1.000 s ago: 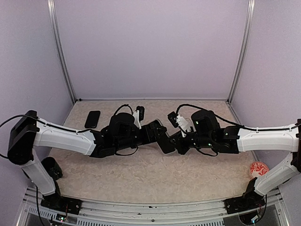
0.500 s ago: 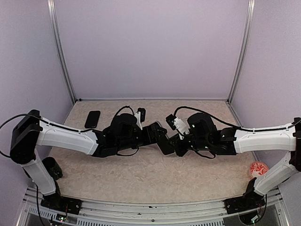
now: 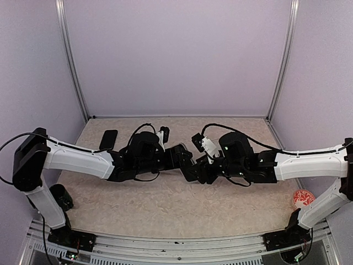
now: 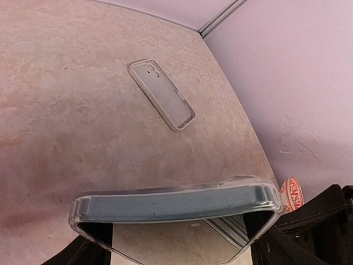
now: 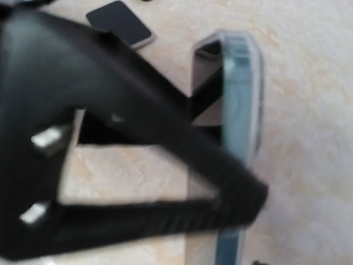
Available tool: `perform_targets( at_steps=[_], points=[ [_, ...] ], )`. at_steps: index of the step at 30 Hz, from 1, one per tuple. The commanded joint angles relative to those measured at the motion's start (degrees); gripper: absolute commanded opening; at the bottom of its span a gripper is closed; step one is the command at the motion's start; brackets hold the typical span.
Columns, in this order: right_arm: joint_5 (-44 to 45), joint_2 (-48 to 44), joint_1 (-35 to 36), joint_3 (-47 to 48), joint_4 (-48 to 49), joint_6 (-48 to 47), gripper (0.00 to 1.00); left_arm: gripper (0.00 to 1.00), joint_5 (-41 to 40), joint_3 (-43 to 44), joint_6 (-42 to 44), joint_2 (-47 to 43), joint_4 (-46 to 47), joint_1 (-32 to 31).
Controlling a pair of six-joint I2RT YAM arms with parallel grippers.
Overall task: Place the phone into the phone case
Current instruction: Pass from the right arm to the left, then place the phone with the phone case at the corner of the board.
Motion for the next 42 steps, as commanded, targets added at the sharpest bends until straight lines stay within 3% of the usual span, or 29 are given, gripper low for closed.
perform_targets(
  at_steps=[1, 6, 7, 8, 28, 42],
  points=[
    [0.58, -1.65, 0.39, 1.19, 1.62, -0.74, 0.65, 0.61, 1.02, 1.17, 3.86, -2.18, -0.42, 3.11],
    [0.41, -2.75, 0.38, 0.42, 1.18, -1.65, 0.85, 0.60, 3.10, 1.85, 7.76, -3.66, -4.30, 7.04],
    [0.45, -2.98, 0.38, 0.16, 1.21, -1.68, 0.97, 0.61, 3.11, 2.09, 8.67, -3.96, -5.37, 7.71],
    [0.46, -3.19, 0.38, -0.08, 1.35, -1.70, 0.99, 0.60, 3.06, 2.47, 9.59, -4.09, -6.43, 8.37],
    [1.51, -5.26, 0.34, -3.23, 1.45, -1.69, 1.00, 0.61, 1.87, 19.12, 33.24, 0.41, -27.21, 24.26],
    [2.32, -6.98, 0.14, -5.80, 1.53, -1.27, 1.00, 0.61, -2.35, 26.18, 36.92, 9.48, -33.48, 31.01]
  ],
)
